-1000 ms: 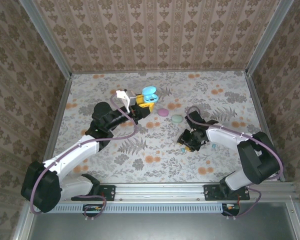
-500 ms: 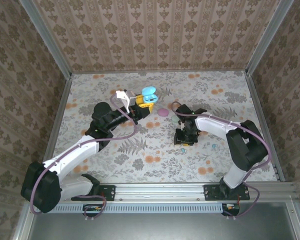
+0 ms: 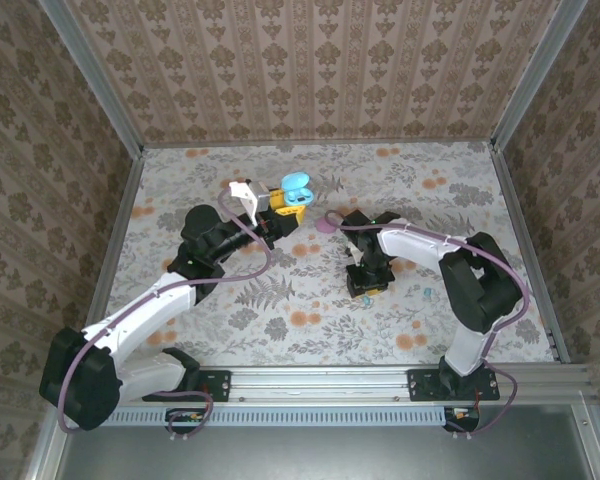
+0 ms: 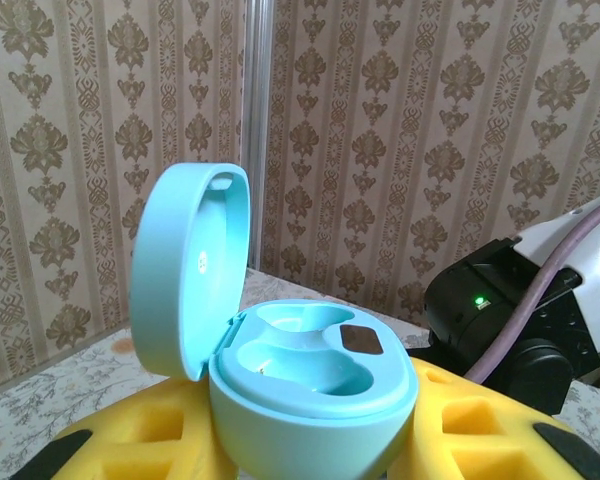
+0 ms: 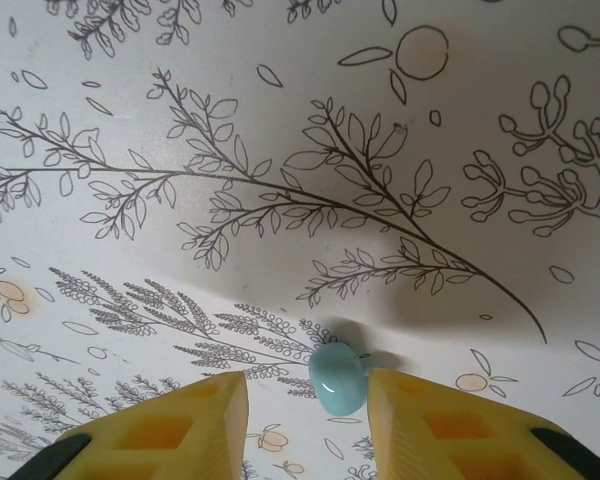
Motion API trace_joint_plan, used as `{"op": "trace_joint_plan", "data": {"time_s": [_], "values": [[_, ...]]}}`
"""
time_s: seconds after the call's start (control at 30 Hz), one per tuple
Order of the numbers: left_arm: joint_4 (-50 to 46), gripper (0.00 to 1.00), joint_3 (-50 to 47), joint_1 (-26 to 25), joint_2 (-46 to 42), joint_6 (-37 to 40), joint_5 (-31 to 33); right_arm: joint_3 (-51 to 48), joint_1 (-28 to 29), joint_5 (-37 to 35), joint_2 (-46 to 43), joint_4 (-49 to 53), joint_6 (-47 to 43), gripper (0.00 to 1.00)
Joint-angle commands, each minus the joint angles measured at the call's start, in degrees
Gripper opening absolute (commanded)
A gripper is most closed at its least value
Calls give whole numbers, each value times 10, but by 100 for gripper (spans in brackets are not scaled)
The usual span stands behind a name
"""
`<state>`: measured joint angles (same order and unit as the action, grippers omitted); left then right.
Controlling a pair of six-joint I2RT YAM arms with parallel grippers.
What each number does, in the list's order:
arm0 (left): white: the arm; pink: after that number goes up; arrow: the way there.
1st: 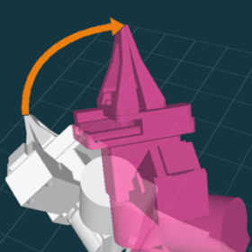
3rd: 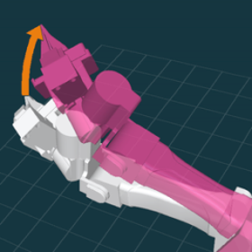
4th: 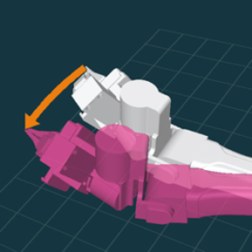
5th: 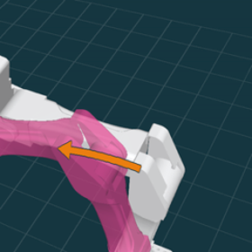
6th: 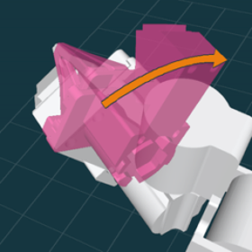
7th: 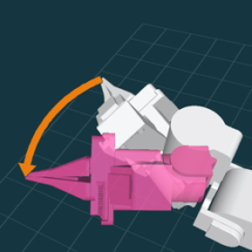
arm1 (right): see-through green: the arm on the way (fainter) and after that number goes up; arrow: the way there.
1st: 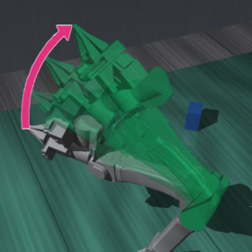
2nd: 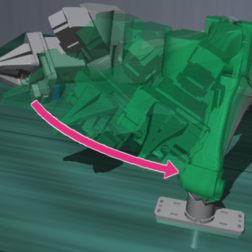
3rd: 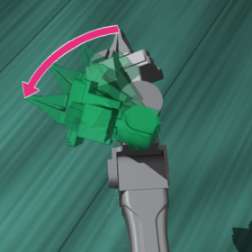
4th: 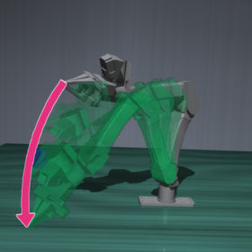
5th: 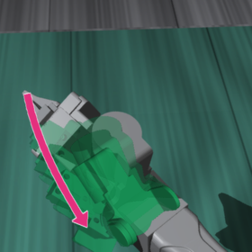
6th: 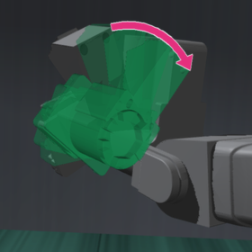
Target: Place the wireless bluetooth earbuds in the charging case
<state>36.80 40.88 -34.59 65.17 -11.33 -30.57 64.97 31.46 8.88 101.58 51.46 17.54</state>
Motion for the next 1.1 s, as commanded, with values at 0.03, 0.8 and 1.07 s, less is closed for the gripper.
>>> {"op": "trace_joint_plan", "data": {"time_s": [0.03,0.8,1.07], "values": [[3,30,4,5,-8,9,2,16,4,-18,16,28,-32,38],[-2,30,9,5,-8,8,2,24,11,-34,52,37,-57,32],[-4,30,9,4,-9,6,3,20,11,-42,52,37,-53,29]]}}
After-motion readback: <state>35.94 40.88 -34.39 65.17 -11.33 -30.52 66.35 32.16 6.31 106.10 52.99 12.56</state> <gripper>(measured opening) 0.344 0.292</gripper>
